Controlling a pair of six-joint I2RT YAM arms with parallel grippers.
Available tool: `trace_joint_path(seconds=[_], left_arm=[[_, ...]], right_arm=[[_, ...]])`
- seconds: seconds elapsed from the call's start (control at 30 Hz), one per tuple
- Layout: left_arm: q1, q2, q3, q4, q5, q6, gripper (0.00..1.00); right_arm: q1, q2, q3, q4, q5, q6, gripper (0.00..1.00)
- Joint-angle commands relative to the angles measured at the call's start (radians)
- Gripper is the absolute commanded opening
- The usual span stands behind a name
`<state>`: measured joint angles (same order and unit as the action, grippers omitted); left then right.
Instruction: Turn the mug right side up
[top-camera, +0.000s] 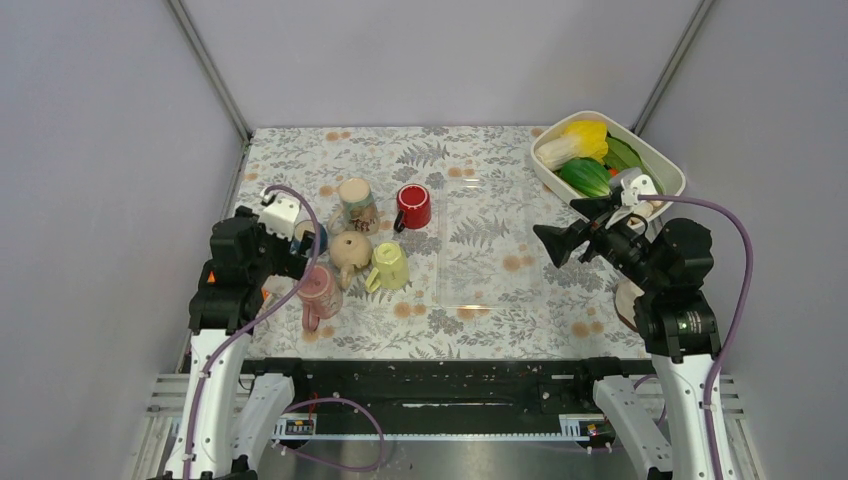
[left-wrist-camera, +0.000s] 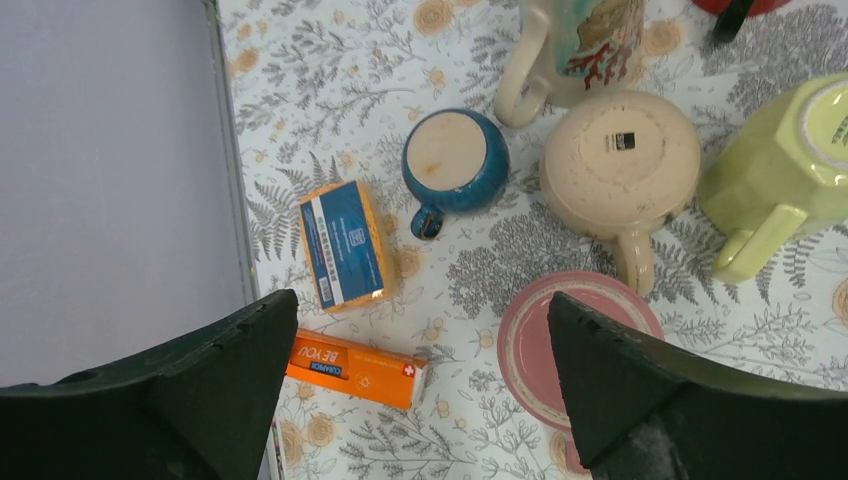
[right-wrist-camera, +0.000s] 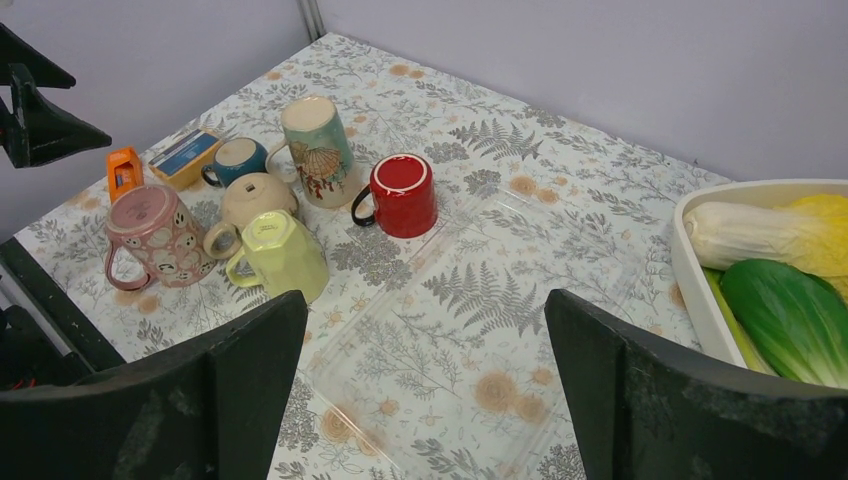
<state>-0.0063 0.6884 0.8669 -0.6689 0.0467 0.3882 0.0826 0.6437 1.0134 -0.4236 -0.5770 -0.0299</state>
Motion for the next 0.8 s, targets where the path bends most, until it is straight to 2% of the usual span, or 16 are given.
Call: trace_joint_path(seconds=[0.0,0.2,0.43,0.77], left_arm=[[0.006,0.008,0.001,-0.080,0.015,0.036,0.99],[0.006,-0.018,0.001,-0.251,0.072,0.061,0.99],[0.006,0.020,-0.002,-0.374,0.103,0.089,0.99],[0.006,0.108,-0.005,-0.379,0.081,0.126,0.99]], right_arm=[[0.005,0.004,-0.017,0.057,-0.006,-0.025,0.98],[0.012,0.027,-0.020,0.061,-0.047,-0.018,0.99],[0.024,0.014,-0.023,0.054,-0.023,-0.034,0.99],[0.022,0.011,-0.039,0.075,0.004,-0.013,0.99]])
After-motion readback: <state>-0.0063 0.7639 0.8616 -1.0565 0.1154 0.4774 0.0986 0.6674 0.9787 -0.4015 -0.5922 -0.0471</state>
